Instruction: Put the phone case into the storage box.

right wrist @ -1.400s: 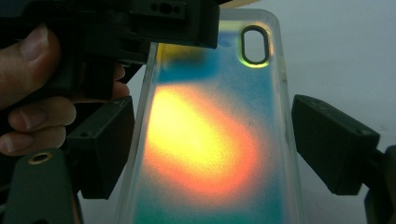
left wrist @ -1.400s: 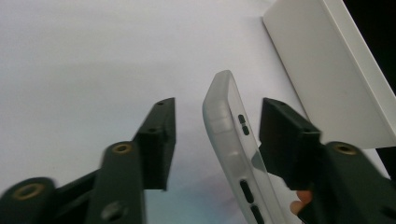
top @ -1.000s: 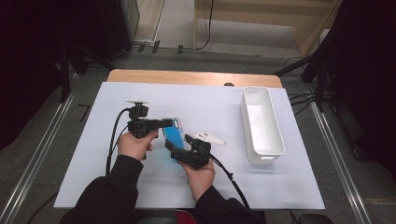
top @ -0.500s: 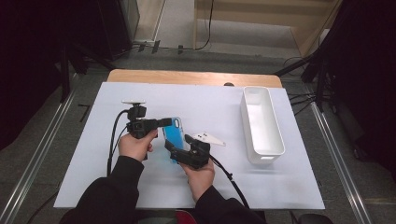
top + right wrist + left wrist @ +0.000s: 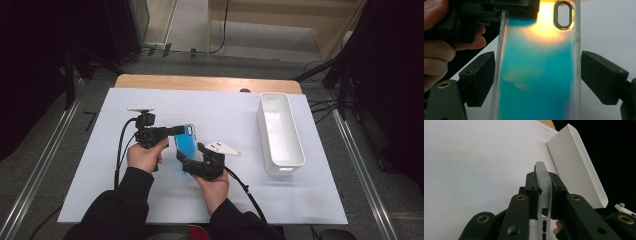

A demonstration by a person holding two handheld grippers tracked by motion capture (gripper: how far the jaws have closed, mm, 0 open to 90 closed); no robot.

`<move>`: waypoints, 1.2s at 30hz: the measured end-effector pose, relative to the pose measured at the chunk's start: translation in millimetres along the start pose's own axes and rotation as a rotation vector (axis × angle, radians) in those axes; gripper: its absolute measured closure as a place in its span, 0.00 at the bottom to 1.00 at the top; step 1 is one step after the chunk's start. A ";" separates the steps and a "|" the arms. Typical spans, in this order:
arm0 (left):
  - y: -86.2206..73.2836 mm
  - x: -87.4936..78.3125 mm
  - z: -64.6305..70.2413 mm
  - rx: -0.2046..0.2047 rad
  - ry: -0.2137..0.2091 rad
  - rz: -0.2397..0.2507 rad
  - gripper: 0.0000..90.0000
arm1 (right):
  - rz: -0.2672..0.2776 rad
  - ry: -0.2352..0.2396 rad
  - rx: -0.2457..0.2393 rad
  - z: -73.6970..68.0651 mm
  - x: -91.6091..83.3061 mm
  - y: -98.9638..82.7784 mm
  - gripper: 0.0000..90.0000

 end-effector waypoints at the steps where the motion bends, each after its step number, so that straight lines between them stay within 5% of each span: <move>1: -0.2 0.1 0.7 -0.003 -0.003 0.008 0.88 | -0.006 0.001 -0.001 0.2 -0.1 0.8 0.15; 7: 0.3 -3.0 5.3 0.020 -0.013 0.021 0.88 | -0.060 0.080 -0.005 3.9 -2.2 9.1 0.00; 13: 0.8 -5.5 6.9 0.042 -0.009 0.028 0.88 | -0.082 0.064 -0.083 0.7 -7.0 16.3 0.00; 21: 3.0 -13.4 10.3 0.098 0.034 0.073 0.88 | -0.197 0.088 -0.142 -1.5 -11.3 26.1 0.00; 36: 3.4 -22.6 17.6 0.208 0.074 0.146 0.88 | -0.235 0.109 -0.227 0.8 -26.0 38.9 0.00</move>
Point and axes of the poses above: each handheld gripper's, and its own axes: x roughly forward along the jaws, y roughly out of its top, z roughly to its right, the point moved 1 cm from there along x, roughly forward along the jaws, and after that the axes turned 8 degrees about x, right-handed, at the moved point
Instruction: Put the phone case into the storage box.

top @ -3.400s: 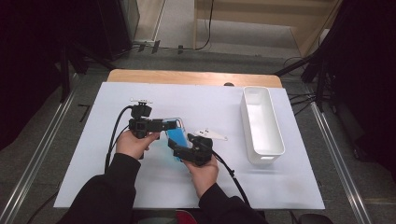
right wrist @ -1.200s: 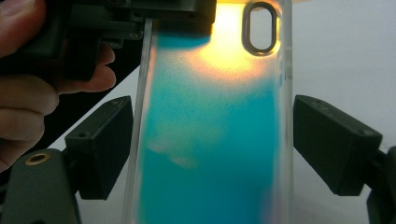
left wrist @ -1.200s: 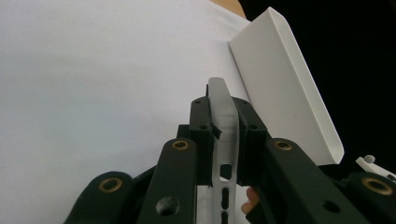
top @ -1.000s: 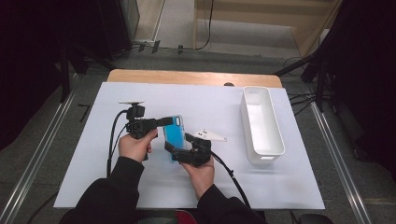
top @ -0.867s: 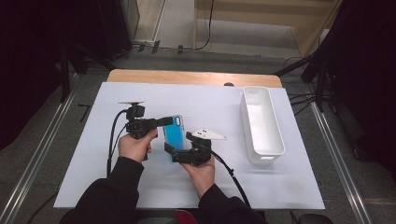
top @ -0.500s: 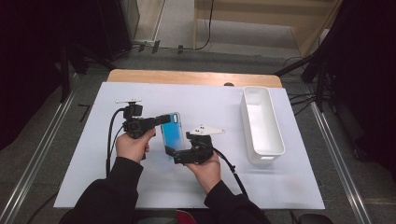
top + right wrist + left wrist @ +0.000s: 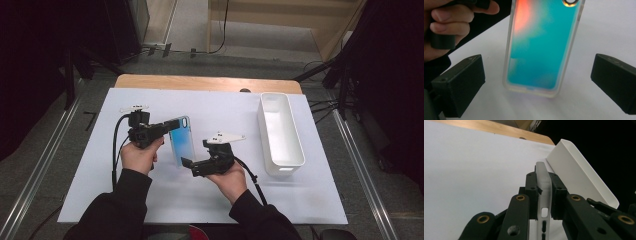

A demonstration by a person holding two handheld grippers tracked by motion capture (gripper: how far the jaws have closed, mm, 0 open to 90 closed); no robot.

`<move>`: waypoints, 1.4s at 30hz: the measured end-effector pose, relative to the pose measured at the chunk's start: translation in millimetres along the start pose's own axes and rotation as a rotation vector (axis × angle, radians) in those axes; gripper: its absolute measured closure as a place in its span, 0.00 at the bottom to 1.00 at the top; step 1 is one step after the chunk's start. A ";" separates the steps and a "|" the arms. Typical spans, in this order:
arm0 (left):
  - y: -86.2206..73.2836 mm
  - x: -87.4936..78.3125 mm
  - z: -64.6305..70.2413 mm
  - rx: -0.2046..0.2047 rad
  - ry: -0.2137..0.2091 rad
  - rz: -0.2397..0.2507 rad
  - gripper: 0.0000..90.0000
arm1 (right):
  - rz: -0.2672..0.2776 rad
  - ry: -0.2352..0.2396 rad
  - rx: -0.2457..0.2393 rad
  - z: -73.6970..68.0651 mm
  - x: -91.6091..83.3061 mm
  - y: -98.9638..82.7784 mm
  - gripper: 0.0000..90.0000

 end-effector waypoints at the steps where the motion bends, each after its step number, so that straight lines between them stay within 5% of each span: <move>1: -0.1 -0.6 0.3 0.015 0.004 0.005 0.88 | -0.012 0.001 0.000 0.3 -1.9 0.7 0.00; 13: -2.8 -2.4 8.4 0.094 0.037 0.052 0.88 | -0.071 -0.007 -0.049 4.1 -19.2 -1.0 0.00; 29: -11.1 0.3 11.1 0.179 0.051 0.130 0.88 | -0.012 -0.049 -0.071 7.8 -29.5 -6.8 0.00; 34: -15.7 2.7 11.3 0.178 0.061 0.136 0.88 | -0.002 -0.062 -0.071 8.4 -29.9 -8.0 0.00; 42: -21.5 7.1 18.5 0.236 0.048 0.137 0.88 | 0.009 -0.070 -0.066 10.4 -30.9 -8.4 0.00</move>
Point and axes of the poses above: each handheld gripper's, and its own axes: x roughly forward along the jaws, y roughly out of its top, z roughly to its right, the point moved 1 cm from there along x, roughly forward along the jaws, and after that the axes turned 8 degrees about x, right-handed, at the moved point
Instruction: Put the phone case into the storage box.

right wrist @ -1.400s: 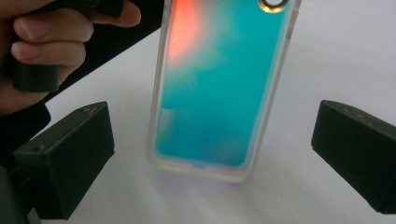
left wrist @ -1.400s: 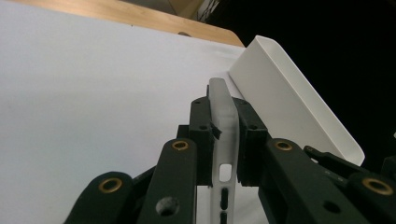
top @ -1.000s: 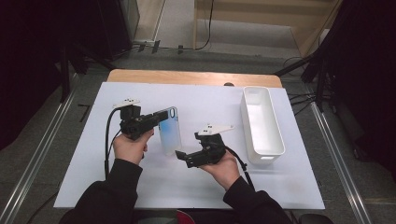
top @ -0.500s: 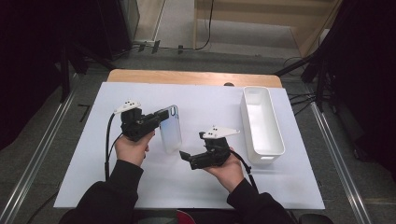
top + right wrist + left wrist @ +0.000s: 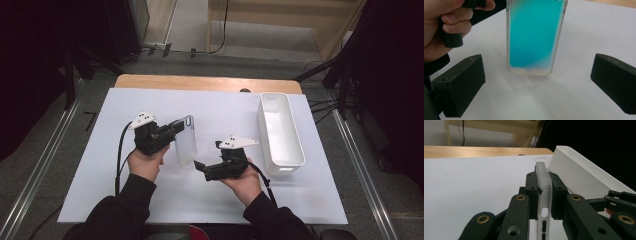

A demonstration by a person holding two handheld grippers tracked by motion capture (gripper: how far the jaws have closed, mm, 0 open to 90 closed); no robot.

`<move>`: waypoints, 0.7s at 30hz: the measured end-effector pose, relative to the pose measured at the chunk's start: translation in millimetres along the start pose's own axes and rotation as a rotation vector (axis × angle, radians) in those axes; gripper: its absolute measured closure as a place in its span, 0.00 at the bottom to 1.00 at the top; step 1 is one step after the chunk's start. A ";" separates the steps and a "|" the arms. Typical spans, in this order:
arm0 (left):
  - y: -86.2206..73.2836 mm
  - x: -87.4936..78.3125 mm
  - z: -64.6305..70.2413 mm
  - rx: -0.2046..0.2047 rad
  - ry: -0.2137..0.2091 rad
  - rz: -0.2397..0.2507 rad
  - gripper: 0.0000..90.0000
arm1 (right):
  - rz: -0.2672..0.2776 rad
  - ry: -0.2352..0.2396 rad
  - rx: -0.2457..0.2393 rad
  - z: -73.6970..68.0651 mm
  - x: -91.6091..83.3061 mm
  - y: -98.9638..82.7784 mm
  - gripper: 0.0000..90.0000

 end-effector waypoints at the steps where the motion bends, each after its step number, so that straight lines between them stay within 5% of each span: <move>1: -0.6 0.7 1.1 0.008 -0.001 0.004 0.88 | 0.002 0.002 0.000 0.5 0.0 0.1 0.00; 5: -2.9 1.7 6.2 0.027 0.008 0.010 0.88 | 0.008 0.001 0.002 1.2 -0.9 0.3 0.00; 21: -7.1 3.3 11.3 -0.026 -0.048 0.034 0.88 | 0.024 -0.027 0.005 -3.2 -3.1 6.0 0.00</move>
Point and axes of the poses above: each handheld gripper's, and its own axes: x roughly forward along the jaws, y roughly out of its top, z roughly to its right, the point moved 1 cm from there along x, roughly forward along the jaws, and after that the axes turned 8 degrees about x, right-handed, at the moved point
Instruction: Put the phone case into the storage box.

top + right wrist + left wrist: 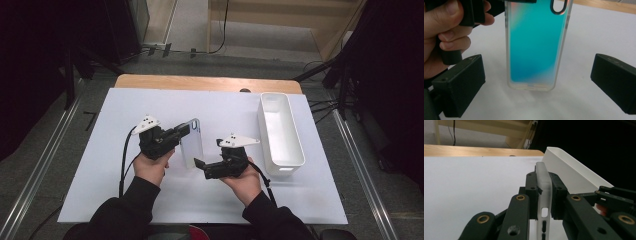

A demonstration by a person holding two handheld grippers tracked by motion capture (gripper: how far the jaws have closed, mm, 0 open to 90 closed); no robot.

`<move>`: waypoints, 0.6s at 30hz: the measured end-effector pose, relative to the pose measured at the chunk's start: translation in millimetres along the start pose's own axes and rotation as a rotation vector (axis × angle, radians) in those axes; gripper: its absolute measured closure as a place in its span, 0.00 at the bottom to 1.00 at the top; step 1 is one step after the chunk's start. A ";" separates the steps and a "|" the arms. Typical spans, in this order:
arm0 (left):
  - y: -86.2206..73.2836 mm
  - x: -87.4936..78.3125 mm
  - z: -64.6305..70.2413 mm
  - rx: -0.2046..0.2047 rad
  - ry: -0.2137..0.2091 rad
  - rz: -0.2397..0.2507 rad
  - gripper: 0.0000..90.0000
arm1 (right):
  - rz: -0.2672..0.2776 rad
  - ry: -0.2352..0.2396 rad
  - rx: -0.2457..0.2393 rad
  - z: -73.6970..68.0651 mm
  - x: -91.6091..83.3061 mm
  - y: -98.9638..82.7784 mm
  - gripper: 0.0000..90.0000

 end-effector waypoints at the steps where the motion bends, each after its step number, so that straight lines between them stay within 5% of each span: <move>1: 0.0 0.1 0.2 0.000 -0.004 0.001 0.88 | -0.001 -0.004 0.004 -0.7 -0.3 0.8 0.00; 18: 0.0 -0.2 3.1 -0.032 -0.029 -0.008 0.88 | -0.049 -0.021 0.014 -5.8 6.9 23.0 0.00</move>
Point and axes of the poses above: each handheld gripper's, and its own axes: x roughly forward along the jaws, y roughly out of its top, z roughly to its right, the point moved 1 cm from there along x, roughly forward along the jaws, and after that the axes turned 8 degrees about x, right-handed, at the moved point
